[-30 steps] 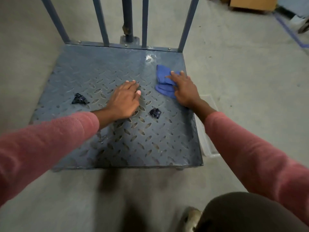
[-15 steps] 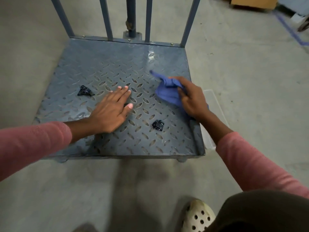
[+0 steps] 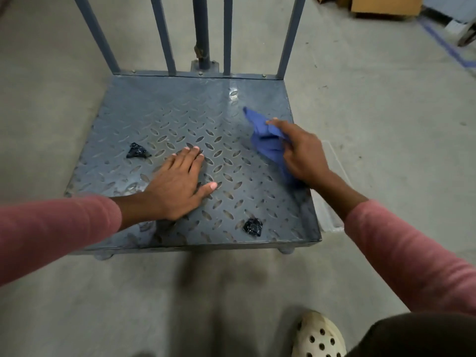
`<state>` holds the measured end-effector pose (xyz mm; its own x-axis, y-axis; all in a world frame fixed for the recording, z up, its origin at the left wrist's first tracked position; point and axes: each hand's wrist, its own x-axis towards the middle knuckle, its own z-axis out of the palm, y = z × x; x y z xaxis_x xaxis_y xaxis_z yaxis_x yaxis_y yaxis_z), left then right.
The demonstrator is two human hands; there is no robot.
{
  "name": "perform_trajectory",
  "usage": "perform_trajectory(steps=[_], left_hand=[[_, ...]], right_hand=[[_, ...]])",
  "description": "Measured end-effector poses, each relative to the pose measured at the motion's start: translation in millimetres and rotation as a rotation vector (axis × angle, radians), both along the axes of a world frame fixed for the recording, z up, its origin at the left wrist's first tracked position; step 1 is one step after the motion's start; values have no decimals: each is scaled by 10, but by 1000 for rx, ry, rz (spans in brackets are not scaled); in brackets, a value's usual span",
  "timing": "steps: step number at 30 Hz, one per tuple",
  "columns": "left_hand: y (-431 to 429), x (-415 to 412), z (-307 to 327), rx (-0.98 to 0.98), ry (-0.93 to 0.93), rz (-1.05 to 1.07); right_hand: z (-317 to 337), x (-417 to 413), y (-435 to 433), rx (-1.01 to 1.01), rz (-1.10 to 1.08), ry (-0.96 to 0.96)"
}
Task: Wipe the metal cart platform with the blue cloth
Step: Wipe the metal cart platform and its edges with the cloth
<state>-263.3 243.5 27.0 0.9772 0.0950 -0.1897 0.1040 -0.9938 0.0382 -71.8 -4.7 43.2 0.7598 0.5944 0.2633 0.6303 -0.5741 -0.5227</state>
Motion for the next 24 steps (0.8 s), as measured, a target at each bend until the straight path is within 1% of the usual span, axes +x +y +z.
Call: perform_trajectory(steps=[1, 2, 3, 4, 7, 9, 11, 12, 13, 14, 15, 16, 17, 18, 19, 22, 24], left_hand=[[-65, 15, -22, 12, -8, 23], [-121, 30, -43, 21, -10, 43], [-165, 38, -61, 24, -13, 62], [-197, 42, -77, 21, -26, 81], [-216, 34, -83, 5, -45, 103], [-204, 0, -73, 9, -50, 93], [-194, -24, -77, 42, -70, 71], [-194, -37, -85, 59, -78, 64], [-194, -46, -95, 73, -86, 65], [-195, -52, -104, 81, -94, 65], [-200, -52, -109, 84, -99, 64], [-205, -48, -109, 87, -99, 63], [-211, -46, -95, 89, -97, 62], [-215, -48, -78, 90, -94, 61], [-212, -49, -72, 92, -96, 57], [-196, -67, -74, 93, -105, 49], [-184, -81, -82, 87, -105, 43]], right_hand=[[-7, 94, 22, -73, -66, 25], [-33, 124, 35, -187, -64, 48], [-82, 99, 40, -281, -15, 57], [-141, 25, 24, -332, 45, 46], [-262, -332, -76, -288, 190, 36], [-236, -585, -142, -238, 340, 90], [-140, -768, -191, -116, 482, 176], [-93, -780, -195, -42, 484, 184], [-63, -743, -184, 29, 431, 162], [-46, -686, -169, 66, 331, 127], [-46, -617, -162, 55, 221, 94], [-80, -556, -166, -8, 138, 66], [-132, -534, -182, -105, 120, 41], [-192, -559, -198, -188, 147, 24], [-245, -632, -226, -225, 189, 24], [-297, -1005, -320, -198, 326, 54], [-264, -1252, -382, -174, 465, 82]])
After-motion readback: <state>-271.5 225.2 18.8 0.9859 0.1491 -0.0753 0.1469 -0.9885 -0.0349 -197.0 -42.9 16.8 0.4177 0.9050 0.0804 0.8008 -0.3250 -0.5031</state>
